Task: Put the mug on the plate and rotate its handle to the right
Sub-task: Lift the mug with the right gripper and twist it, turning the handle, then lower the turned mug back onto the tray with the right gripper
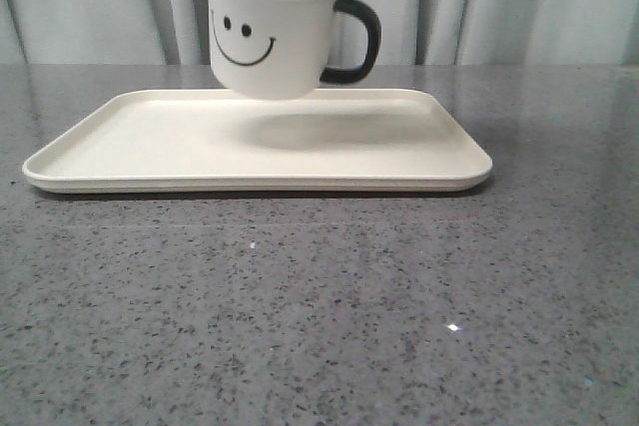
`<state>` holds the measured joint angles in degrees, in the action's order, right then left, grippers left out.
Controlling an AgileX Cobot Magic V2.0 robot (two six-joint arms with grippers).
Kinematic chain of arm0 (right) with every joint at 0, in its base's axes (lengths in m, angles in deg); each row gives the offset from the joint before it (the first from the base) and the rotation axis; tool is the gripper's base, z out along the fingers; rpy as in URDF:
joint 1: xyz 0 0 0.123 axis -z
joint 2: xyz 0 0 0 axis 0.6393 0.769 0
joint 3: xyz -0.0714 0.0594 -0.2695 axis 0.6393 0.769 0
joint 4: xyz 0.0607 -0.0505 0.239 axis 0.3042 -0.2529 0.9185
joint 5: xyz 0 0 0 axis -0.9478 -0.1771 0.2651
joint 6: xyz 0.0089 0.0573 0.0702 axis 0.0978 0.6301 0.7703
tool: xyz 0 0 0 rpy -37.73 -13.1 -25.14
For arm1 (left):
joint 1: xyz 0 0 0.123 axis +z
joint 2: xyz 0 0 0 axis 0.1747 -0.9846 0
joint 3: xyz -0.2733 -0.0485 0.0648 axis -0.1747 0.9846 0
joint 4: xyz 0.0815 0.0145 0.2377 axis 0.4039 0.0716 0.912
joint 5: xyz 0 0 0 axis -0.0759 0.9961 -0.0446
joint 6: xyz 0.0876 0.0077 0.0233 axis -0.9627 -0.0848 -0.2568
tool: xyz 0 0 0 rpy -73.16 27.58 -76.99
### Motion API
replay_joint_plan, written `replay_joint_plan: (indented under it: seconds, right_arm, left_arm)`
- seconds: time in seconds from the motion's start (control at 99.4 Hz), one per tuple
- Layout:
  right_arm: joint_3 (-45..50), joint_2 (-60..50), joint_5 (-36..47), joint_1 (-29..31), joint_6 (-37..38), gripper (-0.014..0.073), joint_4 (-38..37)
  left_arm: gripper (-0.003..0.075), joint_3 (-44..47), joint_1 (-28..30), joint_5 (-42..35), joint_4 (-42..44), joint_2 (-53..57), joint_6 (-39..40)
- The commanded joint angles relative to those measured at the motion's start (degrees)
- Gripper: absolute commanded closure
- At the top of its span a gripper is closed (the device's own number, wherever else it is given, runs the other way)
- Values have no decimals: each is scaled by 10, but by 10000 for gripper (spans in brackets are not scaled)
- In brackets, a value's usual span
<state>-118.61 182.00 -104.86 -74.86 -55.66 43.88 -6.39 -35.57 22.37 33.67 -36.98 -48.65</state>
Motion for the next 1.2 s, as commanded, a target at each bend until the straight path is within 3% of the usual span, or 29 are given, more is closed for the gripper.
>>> replay_joint_plan:
  seconds: [0.0,0.231,0.473,1.188]
  right_arm:
    - [-67,-33,-10,3,-47,713,-5]
    - [-133,-30,-61,4,-134,710,-4]
    - [-135,-25,-120,4,-216,710,15]
    - [-135,62,-127,4,-219,710,59]
  left_arm:
    - [741,-13,0,-13,17,0,7]
    - [740,-13,0,-13,17,0,7]
    - [740,-13,0,-13,17,0,7]
    - [740,-13,0,-13,17,0,7]
